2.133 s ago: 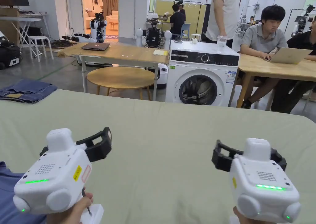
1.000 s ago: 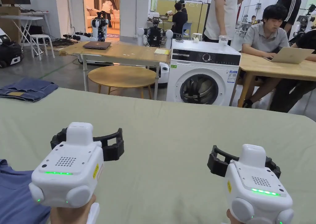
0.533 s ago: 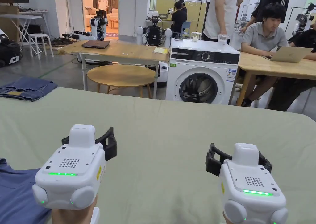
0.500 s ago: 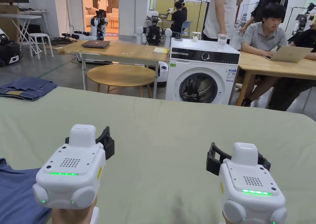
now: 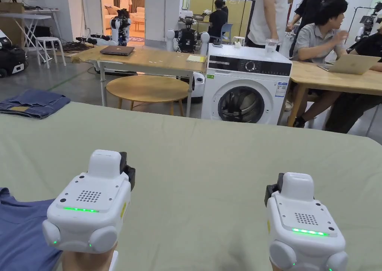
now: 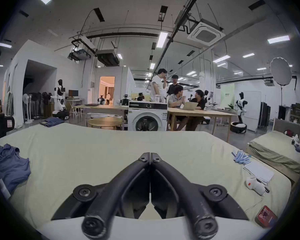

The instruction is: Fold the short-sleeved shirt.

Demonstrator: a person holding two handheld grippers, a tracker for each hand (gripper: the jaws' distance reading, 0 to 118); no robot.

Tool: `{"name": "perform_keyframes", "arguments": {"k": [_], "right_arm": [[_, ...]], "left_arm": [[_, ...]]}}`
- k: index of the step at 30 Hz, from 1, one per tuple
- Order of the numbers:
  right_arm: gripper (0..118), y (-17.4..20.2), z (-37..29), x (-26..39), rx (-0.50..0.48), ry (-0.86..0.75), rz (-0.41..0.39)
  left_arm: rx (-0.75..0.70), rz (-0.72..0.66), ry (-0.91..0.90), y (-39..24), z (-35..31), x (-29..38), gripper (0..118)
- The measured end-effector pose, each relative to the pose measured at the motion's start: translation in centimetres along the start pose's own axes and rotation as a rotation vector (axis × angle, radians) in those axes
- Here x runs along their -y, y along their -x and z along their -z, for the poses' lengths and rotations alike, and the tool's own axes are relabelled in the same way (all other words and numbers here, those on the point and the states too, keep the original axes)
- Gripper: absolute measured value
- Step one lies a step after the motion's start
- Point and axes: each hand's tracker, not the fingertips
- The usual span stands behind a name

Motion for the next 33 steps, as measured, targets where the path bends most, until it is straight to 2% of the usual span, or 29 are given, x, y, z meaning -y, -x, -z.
{"name": "perform_keyframes", "arguments": {"k": [8, 16, 23, 29, 30, 31, 33], "right_arm": [[0, 3.5, 0.0, -1.4, -0.06, 0.006, 0.02], [0, 11.7, -0.9, -2.0, -0.258, 0.013, -0.024], [0, 17.9, -1.9, -0.9, -0.408, 0.059, -0.066], [0, 20.8, -2.1, 0.8, -0.472, 0.107, -0.107], [0, 21.0, -2.0, 1.1, -0.479, 0.116, -0.113], [0, 21.2, -1.9, 1.4, -0.484, 0.123, -0.115], [0, 21.4, -1.7, 1.9, -0.487, 0.145, -0.129]], "left_arm": [[-0.055, -0.055, 0.027, 4.8, -1.4, -1.0, 0], [-0.223, -0.016, 0.113, 13.7, -5.5, -2.0, 0], [-0.327, -0.077, 0.356, 23.2, -8.5, -1.2, 0], [-0.259, -0.176, 0.687, 29.4, -7.3, 1.2, 0], [-0.242, -0.208, 0.713, 30.3, -7.0, 1.8, 4], [-0.239, -0.228, 0.747, 30.9, -6.7, 2.2, 12], [-0.212, -0.281, 0.814, 32.3, -5.5, 3.4, 59]]}}
